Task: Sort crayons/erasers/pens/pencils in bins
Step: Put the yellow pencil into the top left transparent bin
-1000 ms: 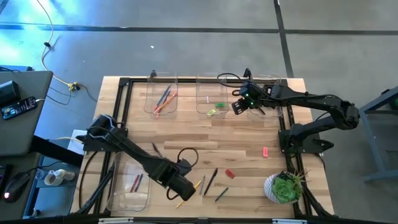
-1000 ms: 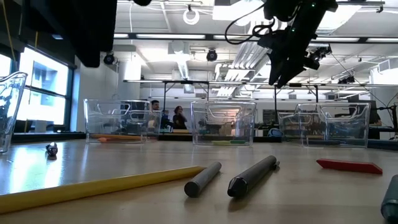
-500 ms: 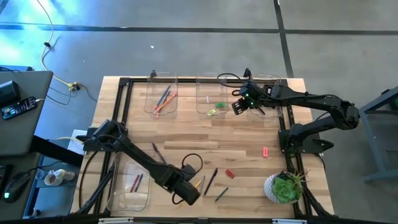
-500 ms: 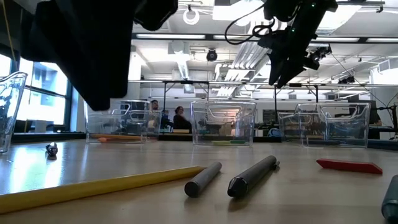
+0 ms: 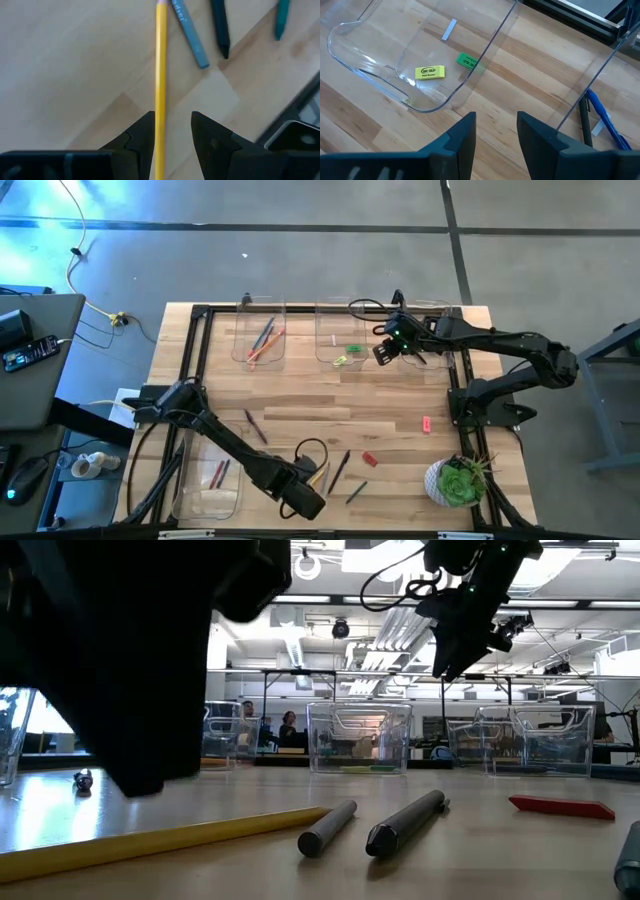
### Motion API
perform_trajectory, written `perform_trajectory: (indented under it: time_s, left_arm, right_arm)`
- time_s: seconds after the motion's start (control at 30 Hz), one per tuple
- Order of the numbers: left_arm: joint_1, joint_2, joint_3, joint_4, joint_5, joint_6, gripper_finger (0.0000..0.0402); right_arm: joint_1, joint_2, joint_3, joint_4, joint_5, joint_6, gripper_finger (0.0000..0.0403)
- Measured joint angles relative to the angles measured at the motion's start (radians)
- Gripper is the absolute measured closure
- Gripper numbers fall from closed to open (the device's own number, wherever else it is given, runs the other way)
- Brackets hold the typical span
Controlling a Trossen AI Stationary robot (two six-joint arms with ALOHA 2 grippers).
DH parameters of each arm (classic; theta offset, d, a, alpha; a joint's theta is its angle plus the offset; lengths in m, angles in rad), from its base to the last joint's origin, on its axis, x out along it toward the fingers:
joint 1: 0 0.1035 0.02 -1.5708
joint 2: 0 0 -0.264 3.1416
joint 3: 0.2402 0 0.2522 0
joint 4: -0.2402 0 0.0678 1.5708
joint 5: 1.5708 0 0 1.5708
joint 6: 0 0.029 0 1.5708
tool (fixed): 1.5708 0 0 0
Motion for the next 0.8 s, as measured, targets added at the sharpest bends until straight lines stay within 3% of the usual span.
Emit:
perform_trajectory:
  time_s: [0.4,0.8]
  left_arm:
    - [-0.012,0.069,0.005,-0.024,-0.006,0.023,0.0294]
    - [-0.004,0.072,0.004,-0.071,-0.038,0.211,0.0393]
  right_arm:
    - [-0.001,0.0,0.0,0.0,0.0,-0.026,0.0269]
    - [-0.008,0.0,0.0,0.002,0.0,-0.079,0.0269]
